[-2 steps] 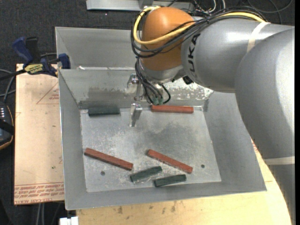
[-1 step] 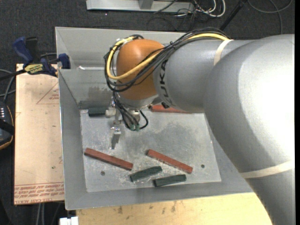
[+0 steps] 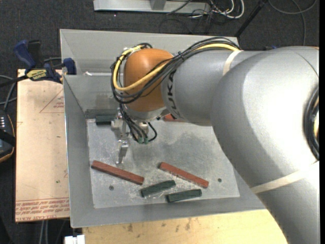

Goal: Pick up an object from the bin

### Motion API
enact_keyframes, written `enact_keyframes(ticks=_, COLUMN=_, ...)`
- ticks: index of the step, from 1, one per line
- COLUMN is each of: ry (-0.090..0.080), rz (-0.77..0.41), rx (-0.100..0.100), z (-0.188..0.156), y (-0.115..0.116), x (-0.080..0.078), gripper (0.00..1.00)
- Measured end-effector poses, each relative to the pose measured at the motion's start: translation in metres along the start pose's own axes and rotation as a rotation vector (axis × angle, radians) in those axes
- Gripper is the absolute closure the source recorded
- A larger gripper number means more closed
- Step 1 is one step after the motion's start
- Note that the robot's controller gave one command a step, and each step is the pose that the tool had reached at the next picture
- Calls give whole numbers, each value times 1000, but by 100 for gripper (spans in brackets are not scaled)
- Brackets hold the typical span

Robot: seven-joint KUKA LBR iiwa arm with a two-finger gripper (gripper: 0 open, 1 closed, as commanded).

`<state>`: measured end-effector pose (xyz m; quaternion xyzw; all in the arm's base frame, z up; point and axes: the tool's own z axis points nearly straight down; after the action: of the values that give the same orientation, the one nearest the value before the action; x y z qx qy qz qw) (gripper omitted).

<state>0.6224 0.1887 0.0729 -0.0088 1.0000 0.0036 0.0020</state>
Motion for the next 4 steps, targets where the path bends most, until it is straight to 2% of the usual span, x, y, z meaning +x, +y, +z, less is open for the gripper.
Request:
enact_keyframes(ticks=1, ry=10, rz=-55, rx=8, z=-32, y=-16, x=46, gripper=0)
enact_keyframes(ticks=2, ry=9, rz=-78, rx=4, z=-66, y=-51, x=61, gripper=0)
enact_keyframes(ticks=3, ry=2, rz=-130, rx=10, z=-62, y=-32, x=82, gripper=0)
enact_keyframes(ticks=4, ry=3, rz=-162, rx=7, z=-58, y=-15, x=91, gripper=0)
